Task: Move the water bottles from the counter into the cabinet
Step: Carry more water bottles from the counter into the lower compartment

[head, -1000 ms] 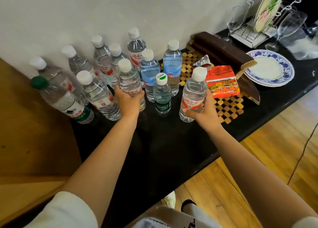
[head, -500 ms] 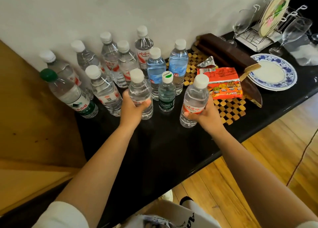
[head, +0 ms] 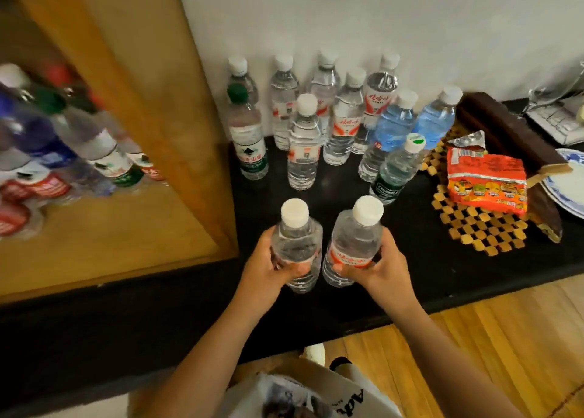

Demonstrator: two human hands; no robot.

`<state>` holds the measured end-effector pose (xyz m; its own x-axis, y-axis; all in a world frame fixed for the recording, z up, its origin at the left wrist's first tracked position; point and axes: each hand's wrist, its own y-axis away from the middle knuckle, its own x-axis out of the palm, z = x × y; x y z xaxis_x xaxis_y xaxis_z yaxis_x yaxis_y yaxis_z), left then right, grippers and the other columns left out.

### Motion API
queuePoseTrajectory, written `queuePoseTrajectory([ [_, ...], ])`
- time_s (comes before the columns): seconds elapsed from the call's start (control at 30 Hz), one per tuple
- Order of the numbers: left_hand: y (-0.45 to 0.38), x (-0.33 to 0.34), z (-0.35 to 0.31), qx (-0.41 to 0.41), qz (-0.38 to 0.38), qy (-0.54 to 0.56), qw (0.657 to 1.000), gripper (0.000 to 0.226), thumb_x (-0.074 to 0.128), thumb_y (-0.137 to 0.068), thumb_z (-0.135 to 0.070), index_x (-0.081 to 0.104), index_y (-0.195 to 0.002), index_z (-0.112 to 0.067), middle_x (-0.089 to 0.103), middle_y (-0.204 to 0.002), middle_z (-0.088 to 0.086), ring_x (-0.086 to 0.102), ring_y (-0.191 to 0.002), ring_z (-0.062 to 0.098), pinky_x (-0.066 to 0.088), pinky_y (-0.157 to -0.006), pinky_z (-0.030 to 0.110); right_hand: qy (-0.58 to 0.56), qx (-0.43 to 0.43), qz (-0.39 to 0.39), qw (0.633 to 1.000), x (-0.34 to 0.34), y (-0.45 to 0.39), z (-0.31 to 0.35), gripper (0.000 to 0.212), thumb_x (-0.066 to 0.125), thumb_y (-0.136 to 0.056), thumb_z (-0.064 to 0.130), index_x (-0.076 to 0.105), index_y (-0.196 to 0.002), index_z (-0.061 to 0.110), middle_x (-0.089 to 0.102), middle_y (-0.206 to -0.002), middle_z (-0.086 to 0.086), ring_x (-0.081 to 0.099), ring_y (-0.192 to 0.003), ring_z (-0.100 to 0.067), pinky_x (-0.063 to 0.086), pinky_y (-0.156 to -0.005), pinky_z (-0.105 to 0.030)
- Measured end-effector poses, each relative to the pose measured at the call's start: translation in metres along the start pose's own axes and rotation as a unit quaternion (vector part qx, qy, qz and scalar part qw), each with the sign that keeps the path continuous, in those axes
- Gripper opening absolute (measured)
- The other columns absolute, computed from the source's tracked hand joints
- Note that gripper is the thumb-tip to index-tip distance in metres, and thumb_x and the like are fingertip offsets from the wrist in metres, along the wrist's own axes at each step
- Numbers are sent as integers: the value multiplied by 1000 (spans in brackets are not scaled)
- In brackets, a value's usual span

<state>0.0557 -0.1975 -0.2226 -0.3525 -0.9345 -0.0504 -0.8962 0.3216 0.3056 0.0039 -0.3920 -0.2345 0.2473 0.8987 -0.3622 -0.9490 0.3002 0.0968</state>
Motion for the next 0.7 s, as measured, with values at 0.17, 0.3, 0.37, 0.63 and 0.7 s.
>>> queuePoseTrajectory([
  [0.17,49,-75,12,-13,-66,25,997,59,77,-70,-12,46,-111,-43,57,-113,-24,55,-99,-19,47,-74,5,-3,-13,77,997,64,15,40,75,84,-51,40,43,-113,46,58,-104,31,52,-102,19,45,-76,-1],
  [0.3,75,-132,10,-3,-132,41,990,58,75,-70,-10,48,-113,-38,64,-108,-23,57,-101,-13,48,-77,9,0,-32,138,990,119,19,67,73,84,-48,43,43,-108,53,57,-106,34,51,-106,17,45,-79,-2],
  [0.37,83,-158,7,6,-157,56,986,62,73,-71,-4,49,-122,-28,64,-115,-13,59,-106,-3,50,-87,17,3,-44,162,986,145,19,79,73,85,-51,36,43,-109,53,58,-108,33,52,-107,14,46,-80,-5],
  [0.63,98,-254,9,43,-237,80,967,67,67,-73,8,41,-134,-5,58,-127,10,57,-115,14,46,-96,26,11,-74,212,974,246,12,117,79,87,-50,29,40,-112,47,55,-111,24,56,-108,-3,45,-93,-25],
  [0.7,96,-273,10,48,-251,86,963,69,66,-73,9,39,-135,-5,57,-127,8,57,-115,12,45,-97,25,10,-66,220,973,267,7,123,84,86,-49,30,41,-119,40,55,-112,24,55,-112,-7,45,-95,-29],
])
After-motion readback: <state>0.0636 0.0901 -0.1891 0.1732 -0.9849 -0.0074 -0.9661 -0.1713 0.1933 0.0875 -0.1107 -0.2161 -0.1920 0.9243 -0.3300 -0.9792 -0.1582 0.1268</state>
